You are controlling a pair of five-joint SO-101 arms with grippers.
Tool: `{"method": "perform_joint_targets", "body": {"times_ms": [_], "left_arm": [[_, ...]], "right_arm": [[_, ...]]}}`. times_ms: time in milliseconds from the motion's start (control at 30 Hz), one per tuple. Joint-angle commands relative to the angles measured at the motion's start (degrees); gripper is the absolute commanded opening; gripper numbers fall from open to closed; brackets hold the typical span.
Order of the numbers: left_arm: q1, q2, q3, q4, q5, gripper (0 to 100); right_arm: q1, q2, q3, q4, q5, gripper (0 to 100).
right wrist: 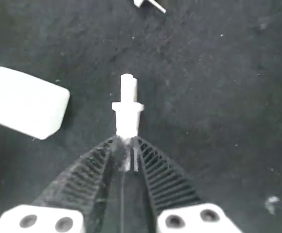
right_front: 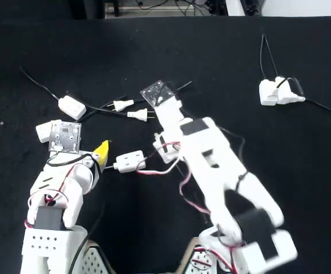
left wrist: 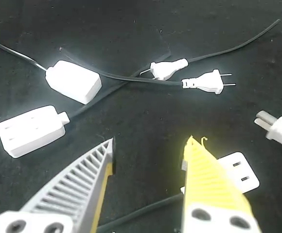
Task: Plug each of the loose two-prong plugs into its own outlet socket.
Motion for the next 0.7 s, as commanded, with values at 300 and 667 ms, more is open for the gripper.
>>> {"method": "perform_joint_targets", "body": {"times_ms": [300, 667], "left_arm": [[-0.75, -0.62, -1.54, -0.88, 0.26, 23], [-0.84, -0.62, -1.45, -0.35, 0.26, 23]], "right_arm": [[1.05, 12.44, -8.31, 0.62, 0.26, 1.1], [0.70, 12.53, -6.37, 2.11, 0.26, 6.8]]}}
